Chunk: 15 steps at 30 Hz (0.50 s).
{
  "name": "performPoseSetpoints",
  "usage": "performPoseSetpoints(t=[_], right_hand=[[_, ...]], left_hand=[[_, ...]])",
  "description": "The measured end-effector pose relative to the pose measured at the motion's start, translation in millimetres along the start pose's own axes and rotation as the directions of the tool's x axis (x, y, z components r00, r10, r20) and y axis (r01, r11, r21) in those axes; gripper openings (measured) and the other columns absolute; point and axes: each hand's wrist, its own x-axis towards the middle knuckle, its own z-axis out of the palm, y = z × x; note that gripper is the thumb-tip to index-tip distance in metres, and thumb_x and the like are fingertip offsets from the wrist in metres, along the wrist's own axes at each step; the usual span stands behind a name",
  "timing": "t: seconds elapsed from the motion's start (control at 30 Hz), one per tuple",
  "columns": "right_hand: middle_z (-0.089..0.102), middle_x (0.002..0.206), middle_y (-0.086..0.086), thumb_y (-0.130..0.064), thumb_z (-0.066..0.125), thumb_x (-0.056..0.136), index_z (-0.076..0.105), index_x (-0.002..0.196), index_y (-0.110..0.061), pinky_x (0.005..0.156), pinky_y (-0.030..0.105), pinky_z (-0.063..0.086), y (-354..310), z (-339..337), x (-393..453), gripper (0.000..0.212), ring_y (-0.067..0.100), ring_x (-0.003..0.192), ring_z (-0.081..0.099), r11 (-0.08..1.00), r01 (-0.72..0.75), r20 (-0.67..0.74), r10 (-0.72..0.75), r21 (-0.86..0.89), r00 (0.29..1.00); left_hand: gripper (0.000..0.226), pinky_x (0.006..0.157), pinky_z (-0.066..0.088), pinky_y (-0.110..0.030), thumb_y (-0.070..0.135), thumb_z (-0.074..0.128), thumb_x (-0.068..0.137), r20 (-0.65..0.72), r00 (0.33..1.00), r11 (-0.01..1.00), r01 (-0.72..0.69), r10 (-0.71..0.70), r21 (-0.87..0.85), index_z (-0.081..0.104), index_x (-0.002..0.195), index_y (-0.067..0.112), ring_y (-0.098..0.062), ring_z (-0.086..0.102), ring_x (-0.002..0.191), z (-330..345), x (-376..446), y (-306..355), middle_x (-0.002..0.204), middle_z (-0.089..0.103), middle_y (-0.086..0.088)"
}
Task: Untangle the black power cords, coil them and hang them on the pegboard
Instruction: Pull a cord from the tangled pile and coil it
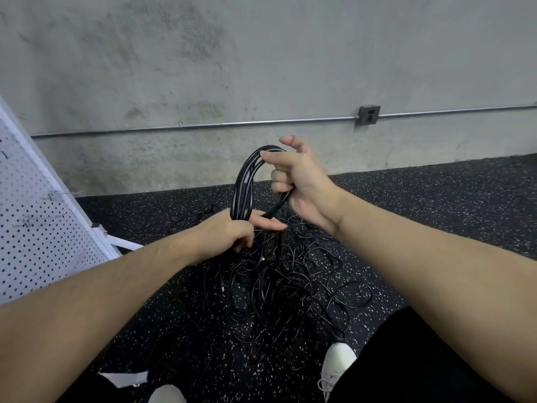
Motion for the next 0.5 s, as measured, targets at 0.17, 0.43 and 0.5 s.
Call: performPoseSetpoints(t=[0.17,0.43,0.5], right_hand=[[0.025,0.048,-0.01,0.007,0.053,0.096,0.039,0.1,-0.026,0.031,0.015,0.015,-0.6,-3.7,2.7,0.037,0.001,0.035,0.017,0.986,-0.045,-0.008,0.047,0.162,0.999],[0.025,0.049,-0.009,0.005,0.051,0.098,0.045,0.108,-0.026,0.03,0.015,0.018,-3.9,-2.6,4.2,0.032,0.002,0.036,0.019,0.977,-0.059,0.013,0.058,0.204,0.998],[0.025,0.049,-0.009,0.004,0.049,0.099,0.046,0.111,-0.026,0.03,0.015,0.019,-1.5,-2.4,4.0,0.032,0.002,0.036,0.019,0.974,-0.062,0.013,0.061,0.22,0.998]], left_hand=[[0.057,0.108,0.047,-0.029,-0.002,0.043,0.079,0.152,0.987,0.965,0.086,-0.048,-0.249,0.08,0.114,0.024,-0.008,0.062,0.115,6.0,-0.8,8.2,0.115,0.075,0.002],[0.048,0.093,0.041,-0.026,0.017,0.047,0.069,-0.114,0.987,0.993,-0.114,0.114,0.008,0.081,0.09,0.043,-0.012,0.054,0.096,6.5,3.0,9.7,0.104,0.066,0.013],[0.051,0.102,0.033,-0.009,0.017,0.047,0.069,-0.067,0.994,0.995,-0.093,0.091,-0.029,0.082,0.098,0.038,0.009,0.053,0.115,5.5,2.2,7.3,0.118,0.061,0.039]])
